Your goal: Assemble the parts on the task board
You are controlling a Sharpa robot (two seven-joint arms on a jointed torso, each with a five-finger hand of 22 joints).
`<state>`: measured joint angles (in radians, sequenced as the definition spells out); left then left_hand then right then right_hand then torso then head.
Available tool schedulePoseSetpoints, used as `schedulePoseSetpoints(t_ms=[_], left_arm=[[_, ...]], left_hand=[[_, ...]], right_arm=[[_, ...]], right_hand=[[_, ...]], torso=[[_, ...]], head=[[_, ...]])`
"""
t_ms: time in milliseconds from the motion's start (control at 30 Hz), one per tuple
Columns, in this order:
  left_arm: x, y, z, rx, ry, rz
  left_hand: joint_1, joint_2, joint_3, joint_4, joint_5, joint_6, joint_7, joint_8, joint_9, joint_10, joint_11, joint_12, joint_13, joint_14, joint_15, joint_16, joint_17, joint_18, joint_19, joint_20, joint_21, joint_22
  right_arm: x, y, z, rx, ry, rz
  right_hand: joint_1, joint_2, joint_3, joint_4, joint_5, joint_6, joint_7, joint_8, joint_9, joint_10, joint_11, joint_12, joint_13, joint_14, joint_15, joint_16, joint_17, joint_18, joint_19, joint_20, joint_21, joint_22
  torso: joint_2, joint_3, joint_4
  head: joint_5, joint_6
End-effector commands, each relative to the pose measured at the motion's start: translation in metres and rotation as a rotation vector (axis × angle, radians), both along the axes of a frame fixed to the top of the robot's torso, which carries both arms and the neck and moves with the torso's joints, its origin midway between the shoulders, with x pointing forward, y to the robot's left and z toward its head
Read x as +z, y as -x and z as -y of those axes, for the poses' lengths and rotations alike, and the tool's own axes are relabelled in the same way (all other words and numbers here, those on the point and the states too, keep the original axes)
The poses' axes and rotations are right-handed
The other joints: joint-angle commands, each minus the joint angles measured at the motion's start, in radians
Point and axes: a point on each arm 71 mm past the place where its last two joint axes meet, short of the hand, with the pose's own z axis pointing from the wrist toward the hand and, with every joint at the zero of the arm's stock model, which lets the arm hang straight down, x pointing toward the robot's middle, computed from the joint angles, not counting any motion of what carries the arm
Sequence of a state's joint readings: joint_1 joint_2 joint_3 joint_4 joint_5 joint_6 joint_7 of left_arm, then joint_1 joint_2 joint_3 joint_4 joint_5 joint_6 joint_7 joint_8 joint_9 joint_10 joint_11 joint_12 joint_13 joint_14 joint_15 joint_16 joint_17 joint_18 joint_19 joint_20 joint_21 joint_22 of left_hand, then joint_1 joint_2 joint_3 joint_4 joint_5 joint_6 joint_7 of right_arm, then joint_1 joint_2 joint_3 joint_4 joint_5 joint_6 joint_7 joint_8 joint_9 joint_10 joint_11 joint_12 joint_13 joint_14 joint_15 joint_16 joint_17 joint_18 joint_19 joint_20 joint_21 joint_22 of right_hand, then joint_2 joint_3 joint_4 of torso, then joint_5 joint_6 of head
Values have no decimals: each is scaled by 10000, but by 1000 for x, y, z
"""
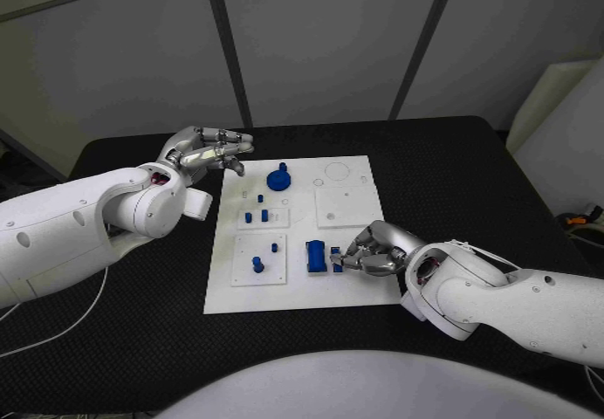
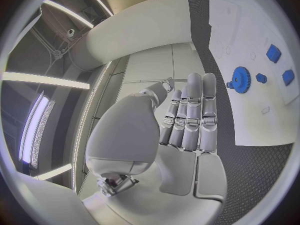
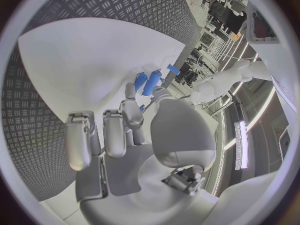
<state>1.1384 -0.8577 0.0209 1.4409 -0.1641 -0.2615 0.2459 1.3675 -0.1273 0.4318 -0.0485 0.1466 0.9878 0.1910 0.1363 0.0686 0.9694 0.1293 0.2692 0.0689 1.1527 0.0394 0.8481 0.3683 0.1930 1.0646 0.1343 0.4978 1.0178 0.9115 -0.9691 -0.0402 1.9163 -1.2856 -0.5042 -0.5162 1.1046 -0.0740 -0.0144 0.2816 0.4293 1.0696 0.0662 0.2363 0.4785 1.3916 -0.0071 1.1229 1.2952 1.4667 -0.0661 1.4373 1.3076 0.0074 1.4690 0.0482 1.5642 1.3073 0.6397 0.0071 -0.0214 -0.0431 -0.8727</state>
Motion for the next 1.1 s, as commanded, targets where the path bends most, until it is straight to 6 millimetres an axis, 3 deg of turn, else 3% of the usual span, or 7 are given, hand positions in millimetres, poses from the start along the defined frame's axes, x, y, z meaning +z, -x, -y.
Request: schedulePoseSetpoints(t_ms=[33,100,167,300,1100], left_arm=[[2,0,1,-54,63,67],[1,0,1,-49,62,67],[1,0,1,-45,60,67],[1,0,1,-47,60,65],[1,0,1,-58,59,50]], left_hand=[[-14,88,-38,-4,-7,-51,-8,43,-2,-95,6,38,0,1,22,-41,-17,-106,6,30,-50,-14],[-14,88,-38,-4,-7,-51,-8,43,-2,-95,6,38,0,1,22,-41,-17,-106,6,30,-50,-14],[-14,88,-38,-4,-7,-51,-8,43,-2,-95,6,38,0,1,22,-41,-17,-106,6,30,-50,-14],[-12,91,-40,-5,-6,-54,-7,43,-2,-100,7,42,0,0,22,-42,-20,-107,6,30,-52,-15],[-11,97,-43,-5,-6,-57,-5,45,-2,-107,8,48,0,0,23,-42,-26,-107,6,31,-54,-17]], right_arm=[[1,0,0,225,78,172],[1,1,0,359,150,145],[1,1,-1,523,223,116],[1,2,-2,671,312,123],[-5,-7,0,492,384,195]], right_hand=[[405,-42,-80,-103,-27,55,3,74,17,64,0,28,9,679,-43,-28,787,-74,1018,-42,66,2635],[904,-79,-80,-351,-357,47,11,80,23,56,-1,15,6,677,-46,-34,780,-74,1018,-50,66,2635],[1448,-77,-82,-641,-1078,50,12,89,27,43,-2,-12,-6,674,-49,-43,772,-74,1018,-52,66,2635],[1819,-15,-119,-833,-1858,52,19,89,20,44,5,-23,-9,677,-40,-38,782,-74,1018,-43,66,2635],[1621,304,-302,-566,-1928,141,0,137,23,95,-6,35,25,685,-41,-17,810,-74,1018,-36,66,2635]], torso=[[0,-3,2],[0,-2,3],[0,-2,3],[2,-2,4],[2,3,13]], head=[[-11,1],[-15,1],[-19,1],[-17,1],[-6,1]])
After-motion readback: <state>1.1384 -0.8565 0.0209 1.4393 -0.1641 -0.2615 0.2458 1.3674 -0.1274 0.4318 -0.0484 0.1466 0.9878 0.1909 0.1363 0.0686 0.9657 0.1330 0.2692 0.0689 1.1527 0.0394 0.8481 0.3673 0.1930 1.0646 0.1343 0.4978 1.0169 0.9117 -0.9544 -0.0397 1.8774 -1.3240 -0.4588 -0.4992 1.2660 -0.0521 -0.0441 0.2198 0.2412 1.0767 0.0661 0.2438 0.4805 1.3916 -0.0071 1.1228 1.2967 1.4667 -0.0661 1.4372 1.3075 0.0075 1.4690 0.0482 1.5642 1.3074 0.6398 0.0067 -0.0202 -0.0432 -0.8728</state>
